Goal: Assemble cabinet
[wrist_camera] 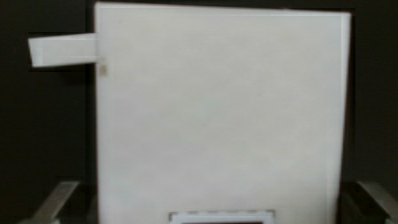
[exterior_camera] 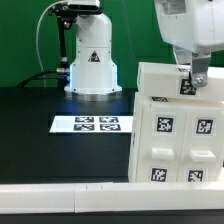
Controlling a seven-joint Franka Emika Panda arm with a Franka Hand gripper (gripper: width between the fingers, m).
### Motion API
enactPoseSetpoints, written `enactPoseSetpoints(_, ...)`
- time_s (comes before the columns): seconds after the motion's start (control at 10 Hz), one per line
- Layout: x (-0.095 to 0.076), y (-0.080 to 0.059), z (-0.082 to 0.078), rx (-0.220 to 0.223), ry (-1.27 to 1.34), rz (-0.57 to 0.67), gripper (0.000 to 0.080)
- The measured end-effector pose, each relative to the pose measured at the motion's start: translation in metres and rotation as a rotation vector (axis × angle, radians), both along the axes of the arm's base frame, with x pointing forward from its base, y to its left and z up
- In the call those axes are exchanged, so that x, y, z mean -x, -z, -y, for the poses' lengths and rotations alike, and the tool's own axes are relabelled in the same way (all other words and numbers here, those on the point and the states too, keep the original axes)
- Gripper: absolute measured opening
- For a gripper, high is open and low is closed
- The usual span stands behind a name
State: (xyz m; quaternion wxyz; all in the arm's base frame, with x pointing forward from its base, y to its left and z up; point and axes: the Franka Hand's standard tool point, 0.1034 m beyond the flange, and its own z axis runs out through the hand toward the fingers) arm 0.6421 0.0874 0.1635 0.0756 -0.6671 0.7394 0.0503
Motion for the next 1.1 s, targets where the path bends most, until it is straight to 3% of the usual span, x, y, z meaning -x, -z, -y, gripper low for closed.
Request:
enactPoseSetpoints(0.4, -0.001, 0.002, 0.008, -0.049, 0.292, -0.043, 0.0557)
enactPoseSetpoints(0.6, -0.003, 0.002, 0.007, -0.063, 0.296, -0.028, 0.0557)
enactPoseSetpoints(0.8, -0.003, 0.002, 0.006, -0.062, 0.278, -0.026, 0.0754)
enactPoseSetpoints(0.9, -0.003, 0.002, 0.006, -0.059, 0.230, -0.017, 0.0786)
enactPoseSetpoints(1.1, -0.006, -0.013, 0.008, -0.051, 0.011, 0.041, 0.0797)
